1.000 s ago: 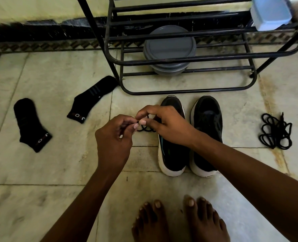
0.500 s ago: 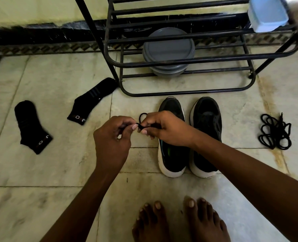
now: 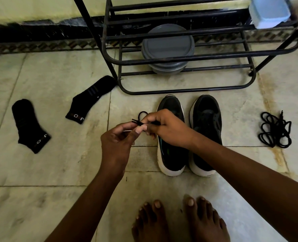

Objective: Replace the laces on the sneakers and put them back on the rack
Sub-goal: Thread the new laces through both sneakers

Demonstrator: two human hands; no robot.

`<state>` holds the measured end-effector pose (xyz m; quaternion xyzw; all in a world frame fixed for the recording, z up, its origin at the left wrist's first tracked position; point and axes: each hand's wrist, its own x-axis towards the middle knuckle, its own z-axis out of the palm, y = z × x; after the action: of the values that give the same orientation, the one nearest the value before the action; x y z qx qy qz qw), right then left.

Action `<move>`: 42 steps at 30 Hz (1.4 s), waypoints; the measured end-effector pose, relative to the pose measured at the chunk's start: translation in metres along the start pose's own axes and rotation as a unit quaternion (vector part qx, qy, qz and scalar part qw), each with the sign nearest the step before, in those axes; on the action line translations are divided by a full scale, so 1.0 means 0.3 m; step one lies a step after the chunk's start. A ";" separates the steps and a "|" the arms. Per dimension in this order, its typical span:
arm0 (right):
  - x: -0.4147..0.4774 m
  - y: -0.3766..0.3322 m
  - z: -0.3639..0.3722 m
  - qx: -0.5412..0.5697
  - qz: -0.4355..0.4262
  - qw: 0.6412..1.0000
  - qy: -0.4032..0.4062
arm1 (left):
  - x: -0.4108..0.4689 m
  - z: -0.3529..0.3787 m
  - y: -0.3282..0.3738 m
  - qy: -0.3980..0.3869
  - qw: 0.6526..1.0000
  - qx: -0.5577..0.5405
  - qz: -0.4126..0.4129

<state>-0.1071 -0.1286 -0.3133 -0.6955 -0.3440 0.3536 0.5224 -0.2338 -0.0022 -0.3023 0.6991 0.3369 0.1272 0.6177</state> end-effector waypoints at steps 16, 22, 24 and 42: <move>-0.008 -0.007 0.031 -0.083 0.002 0.996 -0.022 | 0.028 -0.001 -0.013 0.008 0.991 -0.130 -0.021; -0.084 -0.033 0.201 -0.317 -0.041 0.927 -0.195 | 0.080 -0.065 0.044 -0.016 0.952 -0.303 -0.043; -0.108 -0.058 0.243 -0.342 -0.050 0.902 -0.259 | 0.092 -0.087 0.034 -0.014 0.971 -0.239 -0.015; -0.013 -0.120 -0.021 -0.382 -0.119 0.914 -0.058 | 0.064 -0.068 0.041 -0.161 0.984 0.051 0.055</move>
<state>-0.1077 -0.1271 -0.2766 -0.7741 -0.5632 0.1699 0.2340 -0.2278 0.0256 -0.2912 0.7583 0.1999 0.0292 0.6197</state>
